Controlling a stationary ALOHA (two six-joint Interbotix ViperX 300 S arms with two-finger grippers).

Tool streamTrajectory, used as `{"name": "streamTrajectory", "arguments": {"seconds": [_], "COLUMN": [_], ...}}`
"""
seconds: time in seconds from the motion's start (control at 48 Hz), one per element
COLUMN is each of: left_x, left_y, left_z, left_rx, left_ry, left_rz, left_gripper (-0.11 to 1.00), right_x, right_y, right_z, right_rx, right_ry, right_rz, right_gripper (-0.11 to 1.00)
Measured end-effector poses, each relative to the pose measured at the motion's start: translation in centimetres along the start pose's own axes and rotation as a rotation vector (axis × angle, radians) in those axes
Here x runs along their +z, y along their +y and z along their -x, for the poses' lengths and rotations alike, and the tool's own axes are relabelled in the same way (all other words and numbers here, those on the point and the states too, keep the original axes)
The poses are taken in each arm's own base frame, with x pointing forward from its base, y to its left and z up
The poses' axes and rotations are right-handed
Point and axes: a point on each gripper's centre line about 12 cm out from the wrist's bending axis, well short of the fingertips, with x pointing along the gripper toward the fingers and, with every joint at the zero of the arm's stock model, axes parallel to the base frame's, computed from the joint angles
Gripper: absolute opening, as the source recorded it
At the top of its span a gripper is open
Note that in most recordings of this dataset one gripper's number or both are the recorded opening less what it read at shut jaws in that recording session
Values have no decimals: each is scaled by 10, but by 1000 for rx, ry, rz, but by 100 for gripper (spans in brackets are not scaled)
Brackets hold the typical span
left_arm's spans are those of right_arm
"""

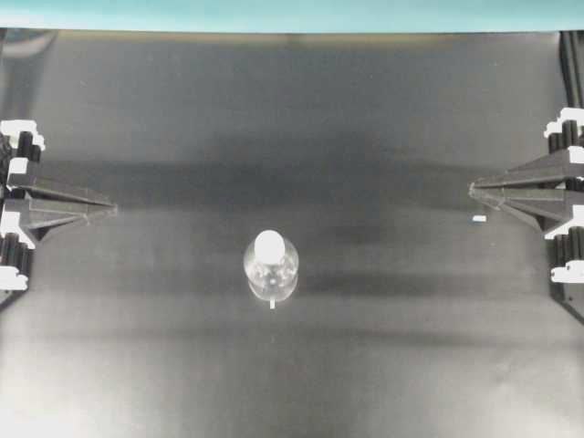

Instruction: Open the bottle cap by holding the bottle with the left arm and twisting the cap with the right arm.

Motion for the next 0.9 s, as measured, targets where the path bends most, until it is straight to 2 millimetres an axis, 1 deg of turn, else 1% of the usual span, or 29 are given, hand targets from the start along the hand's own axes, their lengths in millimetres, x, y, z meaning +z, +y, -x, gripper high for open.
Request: {"name": "streamTrajectory", "arguments": {"seconds": [0.042, 0.063, 0.083, 0.125, 0.167, 0.271, 0.417, 0.5, 0.542, 0.605, 0.667, 0.688, 0.73, 0.792, 0.855, 0.896], "left_x": [0, 1, 1, 0, -3, -2, 3, 6, 6, 4, 1, 0, -2, -9, -18, -22], "left_y": [0, 0, -1, -2, -3, -4, -5, -5, -6, -6, -7, -8, -8, -9, -10, -11], "left_z": [-2, -5, -10, -20, -27, -45, -67, -81, -90, -102, -113, -119, -127, -140, -149, -154], "left_rx": [-2, -3, -7, -14, -19, -22, -27, -29, -30, -32, -34, -37, -37, -39, -41, -43], "left_ry": [3, 11, 20, 45, 66, 75, 31, -1, -12, -11, 0, 5, 11, 33, 58, 70], "left_rz": [2, 1, 0, -3, -7, -9, -11, -9, -7, 0, 3, 7, 12, 19, 32, 40], "left_gripper": [15, 14, 12, 10, 10, 10, 10, 14, 20, 33, 50, 58, 71, 87, 97, 98], "right_x": [0, 0, -1, -3, -5, -5, -4, -3, -4, -5, -5, -5, -5, -5, -5, -4], "right_y": [0, 0, 0, 0, 0, 0, 0, 0, 0, 0, 0, 0, 0, 0, 0, 0], "right_z": [0, 0, 0, 0, 0, -1, -1, -1, 0, 0, 1, 1, 1, 1, 2, 2], "right_rx": [0, 0, -2, 0, -2, -3, -3, -3, -4, -4, -4, -4, -4, -4, -4, -4], "right_ry": [-2, 0, 6, 23, 44, 92, 156, 186, 198, 212, 215, 216, 218, 219, 218, 218], "right_rz": [0, 1, 0, 0, 0, -3, -5, -6, -9, -12, -12, -12, -14, -14, -14, -15], "right_gripper": [5, 8, 8, 3, 1, 1, 1, 1, 1, 1, 1, 1, 1, 1, 1, 1]}}
